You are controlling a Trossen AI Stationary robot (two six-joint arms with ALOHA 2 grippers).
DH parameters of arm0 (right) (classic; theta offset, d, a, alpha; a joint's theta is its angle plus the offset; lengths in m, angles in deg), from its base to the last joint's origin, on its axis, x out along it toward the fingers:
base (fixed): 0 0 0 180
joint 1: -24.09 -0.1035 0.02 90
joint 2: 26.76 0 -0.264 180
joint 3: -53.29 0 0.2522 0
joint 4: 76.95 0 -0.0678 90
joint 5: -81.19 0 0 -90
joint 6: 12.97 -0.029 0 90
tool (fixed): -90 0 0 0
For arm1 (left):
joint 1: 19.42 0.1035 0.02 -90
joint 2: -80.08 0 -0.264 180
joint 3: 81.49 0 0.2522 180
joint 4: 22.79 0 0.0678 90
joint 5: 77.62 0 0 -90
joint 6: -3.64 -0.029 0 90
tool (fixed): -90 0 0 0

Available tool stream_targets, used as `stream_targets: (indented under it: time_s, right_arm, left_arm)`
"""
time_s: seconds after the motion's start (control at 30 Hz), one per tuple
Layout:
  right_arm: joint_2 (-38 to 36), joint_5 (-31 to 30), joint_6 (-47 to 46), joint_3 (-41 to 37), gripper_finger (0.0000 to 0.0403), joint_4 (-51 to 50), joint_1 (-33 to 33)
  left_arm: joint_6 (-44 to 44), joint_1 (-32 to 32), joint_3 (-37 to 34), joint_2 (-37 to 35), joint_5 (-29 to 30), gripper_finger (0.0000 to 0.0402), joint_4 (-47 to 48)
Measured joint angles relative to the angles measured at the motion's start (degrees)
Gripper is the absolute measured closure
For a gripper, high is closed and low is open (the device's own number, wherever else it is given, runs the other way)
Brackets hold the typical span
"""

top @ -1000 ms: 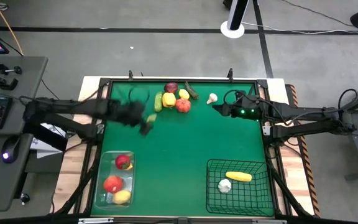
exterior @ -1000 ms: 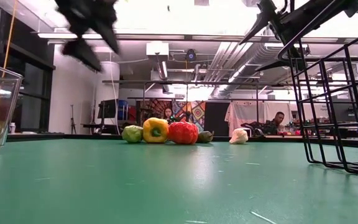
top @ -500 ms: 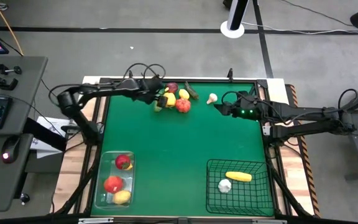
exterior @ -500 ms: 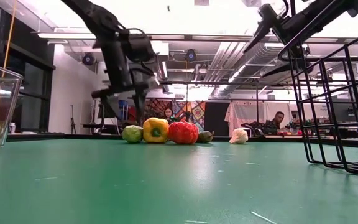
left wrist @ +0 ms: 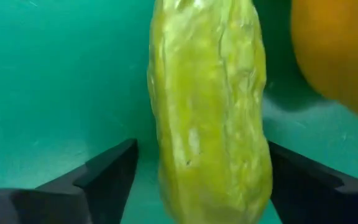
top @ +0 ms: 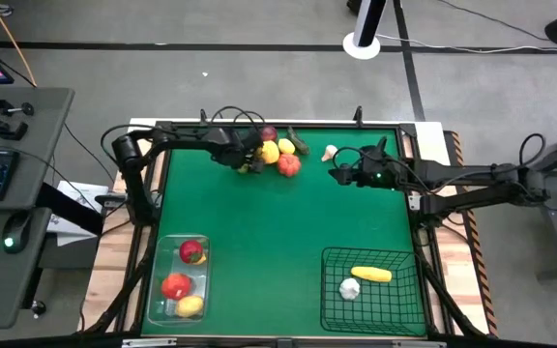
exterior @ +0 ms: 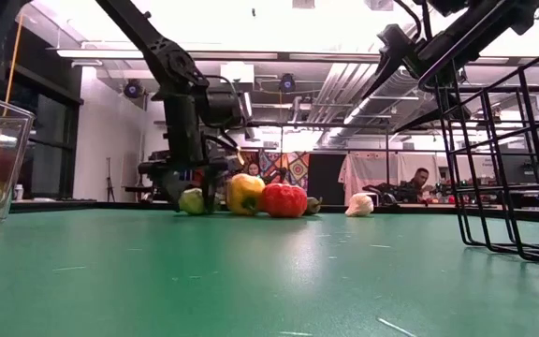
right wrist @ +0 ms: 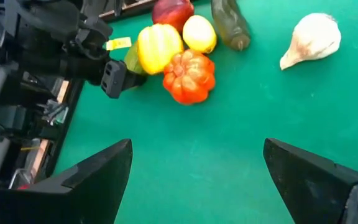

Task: Sort produce into baskets
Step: Put the cucumber into the wire basket

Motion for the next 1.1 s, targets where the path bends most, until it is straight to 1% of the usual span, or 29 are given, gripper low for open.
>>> stream_targets:
  time_s: [0.07,0.13,0.2,0.23,0.37,0.47,0.6,0.67,0.73,0.8,0.9,1.0,1.1]
  right_arm:
    - [0.11,0.09,0.15,0.00,0.0048,0.00,-0.36]
    - [0.03,-0.26,0.18,0.00,0.0048,0.02,-0.80]
    - [-0.26,-0.32,0.24,0.00,0.0048,0.04,-1.22]
    - [-0.43,-0.32,0.27,0.00,0.0048,0.10,-1.45]
    - [-2.18,-0.14,0.74,0.00,0.0048,0.20,-2.66]
    - [-5.12,1.12,2.06,0.00,0.0048,1.07,-4.08]
    - [-10.51,1.10,2.97,0.00,0.0048,2.23,-7.17]
    - [-13.14,-0.26,3.44,0.00,0.0048,2.55,-8.84]
    - [-15.02,-1.98,4.48,0.01,0.0048,3.19,-10.42]
    - [-16.08,-3.58,6.16,0.02,0.0048,4.43,-11.79]
    - [-16.35,-4.83,8.99,0.02,0.0048,8.14,-12.94]
    - [-16.03,-4.85,10.91,0.02,0.0048,12.02,-13.11]
    - [-15.79,-5.35,11.98,0.02,0.0048,14.16,-13.02]
  left_arm:
    - [-0.16,-0.32,0.00,-0.10,0.06,0.0134,-0.04]
    - [-0.86,-0.69,-0.01,-0.59,1.14,0.0188,0.02]
    - [-1.65,-1.05,-0.04,-1.99,2.18,0.0251,0.28]
    - [-2.47,-1.21,-0.04,-2.84,2.62,0.0265,0.24]
    - [-7.70,-2.60,-0.04,-8.02,2.99,0.0265,0.66]
    - [-13.53,-6.05,-0.04,-13.80,3.00,0.0265,2.34]
    - [-22.50,-14.65,-0.04,-21.25,3.09,0.0265,2.94]
    - [-25.35,-19.90,-0.04,-24.04,2.94,0.0265,1.43]
    - [-27.75,-24.86,-0.04,-25.18,2.93,0.0265,-1.47]
    - [-28.44,-28.97,-0.04,-25.17,3.64,0.0265,-5.69]
    - [-28.35,-32.42,-0.02,-22.78,3.76,0.0265,-15.00]
    - [-29.59,-33.96,0.69,-18.15,2.05,0.0265,-22.58]
    - [-32.10,-35.10,4.92,-12.41,0.69,0.0265,-26.07]
